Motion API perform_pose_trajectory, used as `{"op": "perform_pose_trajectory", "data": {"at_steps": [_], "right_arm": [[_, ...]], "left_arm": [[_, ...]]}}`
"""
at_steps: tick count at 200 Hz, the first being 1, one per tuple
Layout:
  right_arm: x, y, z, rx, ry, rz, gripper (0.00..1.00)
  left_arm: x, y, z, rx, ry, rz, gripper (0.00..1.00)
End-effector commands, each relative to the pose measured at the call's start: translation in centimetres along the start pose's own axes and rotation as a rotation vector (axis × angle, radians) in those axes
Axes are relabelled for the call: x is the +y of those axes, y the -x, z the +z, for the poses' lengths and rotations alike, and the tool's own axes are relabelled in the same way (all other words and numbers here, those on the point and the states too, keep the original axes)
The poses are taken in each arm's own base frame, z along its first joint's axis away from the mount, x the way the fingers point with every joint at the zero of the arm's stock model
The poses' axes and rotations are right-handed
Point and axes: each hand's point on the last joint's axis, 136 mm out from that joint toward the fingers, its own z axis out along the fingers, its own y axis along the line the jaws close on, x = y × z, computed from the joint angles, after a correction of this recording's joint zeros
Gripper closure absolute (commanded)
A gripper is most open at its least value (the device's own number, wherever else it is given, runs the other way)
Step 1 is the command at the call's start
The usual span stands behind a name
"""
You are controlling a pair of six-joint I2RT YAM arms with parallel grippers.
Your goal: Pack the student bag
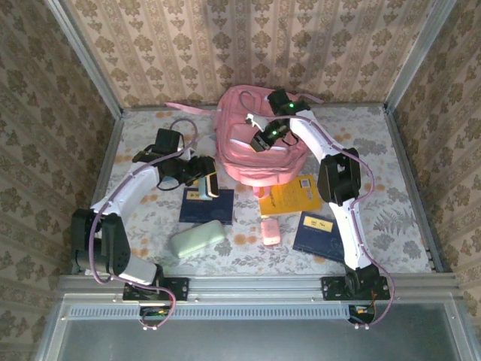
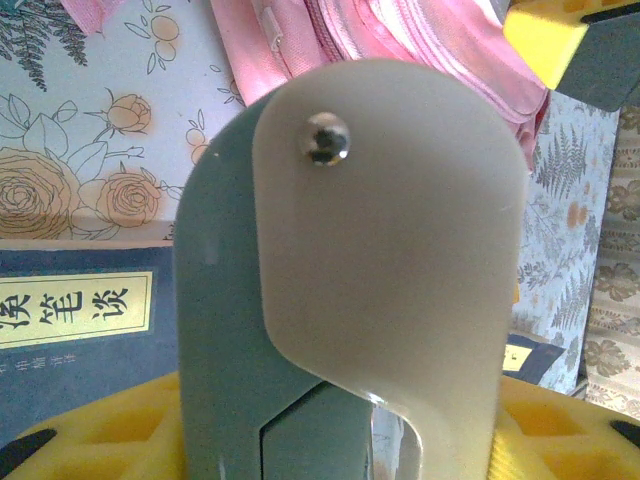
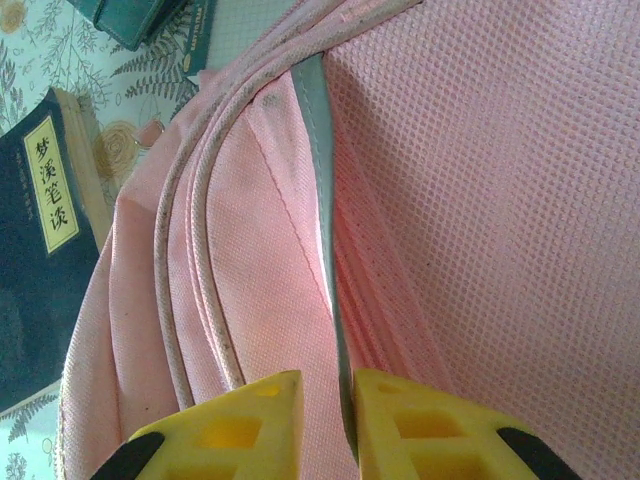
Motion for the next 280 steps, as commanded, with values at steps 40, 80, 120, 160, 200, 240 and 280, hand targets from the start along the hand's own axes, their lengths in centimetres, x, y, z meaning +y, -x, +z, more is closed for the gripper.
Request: {"op": "perform_pose_trajectory", "data": {"at_steps": [40, 80, 120, 160, 200, 240, 280], "right_arm": [[0.8, -3.2, 4.7, 0.15, -0.001, -0.044, 0.77], [1.5, -2.0, 3.5, 0.111, 0.003, -0.058, 1.0], [1.1, 4.4, -3.3, -0.12, -0.083, -0.003, 1.0], [-0.7, 10.0, -13.1, -0.421, -0.249, 0.174, 1.0], [-2.6, 11.4, -21.4, -0.57, -0.406, 0.399, 1.0], [-4.5, 10.1, -28.5, -0.596, -0.707, 0.455, 1.0], [-3.1, 10.6, -36.0, -0.738, -0.827, 0.472, 1.0]], "left_arm": [[-0.5, -0.2, -0.2, 0.011, -0.021, 0.009, 0.51], [-0.8, -0.2, -0.8, 0.007, -0.02, 0.017, 0.51], [-1.4, 0.2, -1.9, -0.02, -0.029, 0.025, 0.51], [-1.8, 0.5, -3.6, -0.066, -0.034, 0.033, 0.51], [-2.8, 0.8, -5.3, -0.109, -0.05, 0.058, 0.51], [-4.0, 1.0, -6.5, -0.137, -0.077, 0.074, 0.51], [-4.6, 0.8, -7.6, -0.164, -0.089, 0.083, 0.51]]}}
